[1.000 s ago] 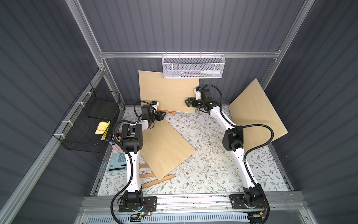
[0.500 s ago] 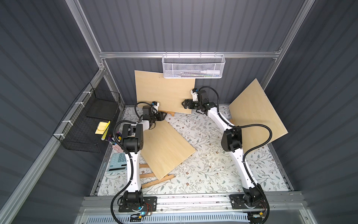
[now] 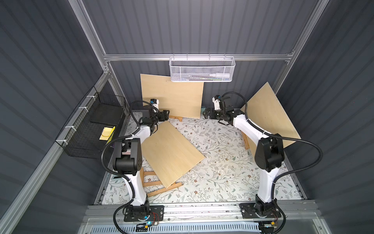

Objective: Assemble the easel
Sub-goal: Adjust the drawing board on the easel, then pick up the drawing board from the center of the board.

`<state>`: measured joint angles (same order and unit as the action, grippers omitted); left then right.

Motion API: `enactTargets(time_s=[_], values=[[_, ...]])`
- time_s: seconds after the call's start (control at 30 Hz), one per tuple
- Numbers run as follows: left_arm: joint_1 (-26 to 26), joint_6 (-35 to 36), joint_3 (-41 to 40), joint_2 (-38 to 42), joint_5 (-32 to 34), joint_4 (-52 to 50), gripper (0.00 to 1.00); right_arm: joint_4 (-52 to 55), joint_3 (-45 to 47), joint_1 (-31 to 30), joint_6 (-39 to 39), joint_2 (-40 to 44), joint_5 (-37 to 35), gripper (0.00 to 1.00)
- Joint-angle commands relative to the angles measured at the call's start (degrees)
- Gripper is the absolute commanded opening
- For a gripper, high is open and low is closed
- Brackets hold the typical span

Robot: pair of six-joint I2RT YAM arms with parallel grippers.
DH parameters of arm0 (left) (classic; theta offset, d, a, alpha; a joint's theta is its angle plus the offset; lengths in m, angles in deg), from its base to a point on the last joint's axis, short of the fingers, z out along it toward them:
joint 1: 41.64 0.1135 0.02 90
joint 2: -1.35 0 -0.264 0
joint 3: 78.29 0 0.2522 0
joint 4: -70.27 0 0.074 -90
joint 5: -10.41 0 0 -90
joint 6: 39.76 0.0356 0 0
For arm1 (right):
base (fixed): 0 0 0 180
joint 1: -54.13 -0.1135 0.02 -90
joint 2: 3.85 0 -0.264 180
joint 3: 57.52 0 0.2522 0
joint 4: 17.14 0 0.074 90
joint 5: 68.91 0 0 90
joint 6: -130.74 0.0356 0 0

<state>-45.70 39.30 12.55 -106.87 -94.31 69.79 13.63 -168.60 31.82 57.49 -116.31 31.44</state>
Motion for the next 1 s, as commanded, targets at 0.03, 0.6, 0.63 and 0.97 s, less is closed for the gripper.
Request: enactTargets(time_s=[0.03,0.6,0.63,0.97], values=[[-1.90,-3.41,-5.35,10.12,9.43,-19.21,0.83,3.48,8.89,-5.86,-6.01,5.62,10.01,0.99],[-4.82,-19.28,-31.62,45.65,18.74,-54.41,0.95,5.34,13.62,-17.38,-1.94,-4.74,9.15,0.99],[-4.82,-19.61,-32.25,45.51,18.27,-54.81,0.96,5.42,13.69,-17.35,-1.99,-4.99,9.25,0.99],[-4.66,-20.82,-36.39,38.33,16.71,-47.24,0.98,3.89,16.56,-17.45,-1.04,-5.87,9.44,0.99]])
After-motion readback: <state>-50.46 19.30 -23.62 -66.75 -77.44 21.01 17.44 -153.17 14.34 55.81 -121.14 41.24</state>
